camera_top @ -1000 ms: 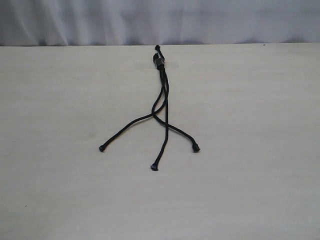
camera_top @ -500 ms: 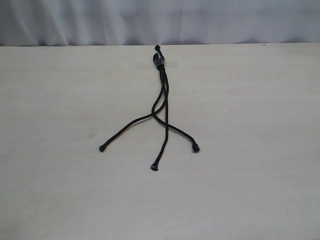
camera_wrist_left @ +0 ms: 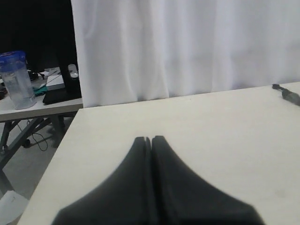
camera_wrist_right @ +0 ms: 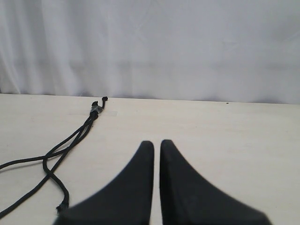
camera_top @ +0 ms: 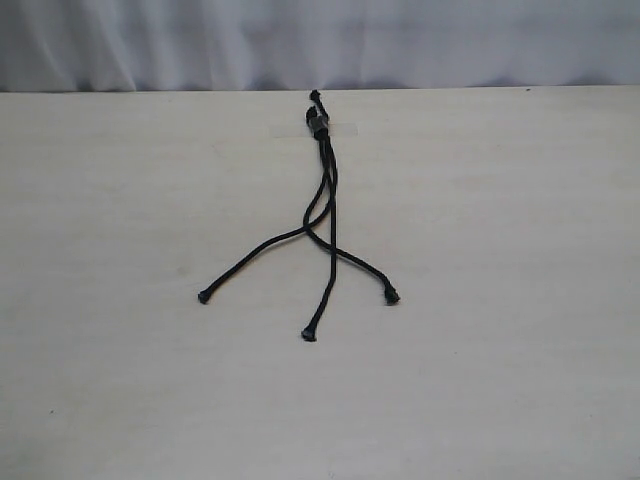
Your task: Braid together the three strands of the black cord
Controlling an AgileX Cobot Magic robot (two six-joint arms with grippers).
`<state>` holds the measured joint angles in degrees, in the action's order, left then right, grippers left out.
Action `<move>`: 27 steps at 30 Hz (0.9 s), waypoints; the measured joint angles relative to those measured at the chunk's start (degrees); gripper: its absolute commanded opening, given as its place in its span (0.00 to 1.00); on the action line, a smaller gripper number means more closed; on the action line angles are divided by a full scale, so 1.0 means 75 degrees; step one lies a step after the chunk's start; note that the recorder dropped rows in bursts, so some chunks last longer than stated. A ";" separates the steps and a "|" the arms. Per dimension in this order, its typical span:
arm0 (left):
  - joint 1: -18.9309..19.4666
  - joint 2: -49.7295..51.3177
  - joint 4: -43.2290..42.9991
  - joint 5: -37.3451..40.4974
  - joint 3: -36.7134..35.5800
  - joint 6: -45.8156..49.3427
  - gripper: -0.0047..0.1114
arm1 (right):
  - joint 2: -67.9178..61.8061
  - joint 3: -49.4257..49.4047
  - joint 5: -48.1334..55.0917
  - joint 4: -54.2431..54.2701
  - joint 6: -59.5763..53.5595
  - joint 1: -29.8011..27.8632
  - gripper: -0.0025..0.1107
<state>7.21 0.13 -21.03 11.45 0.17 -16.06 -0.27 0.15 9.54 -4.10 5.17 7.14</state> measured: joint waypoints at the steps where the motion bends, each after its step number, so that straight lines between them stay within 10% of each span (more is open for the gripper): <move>1: 0.0000 0.0000 0.0513 0.0000 0.0000 0.0596 0.04 | 0.0000 0.0000 0.0000 0.0000 0.0000 0.0000 0.06; 27: 0.0000 0.0000 0.2249 0.0227 0.0000 0.2009 0.04 | 0.0000 0.0000 0.0000 0.0000 0.0000 0.0000 0.06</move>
<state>7.21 0.13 -4.16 13.16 0.17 -1.00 -0.27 0.15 9.54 -4.10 5.17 7.14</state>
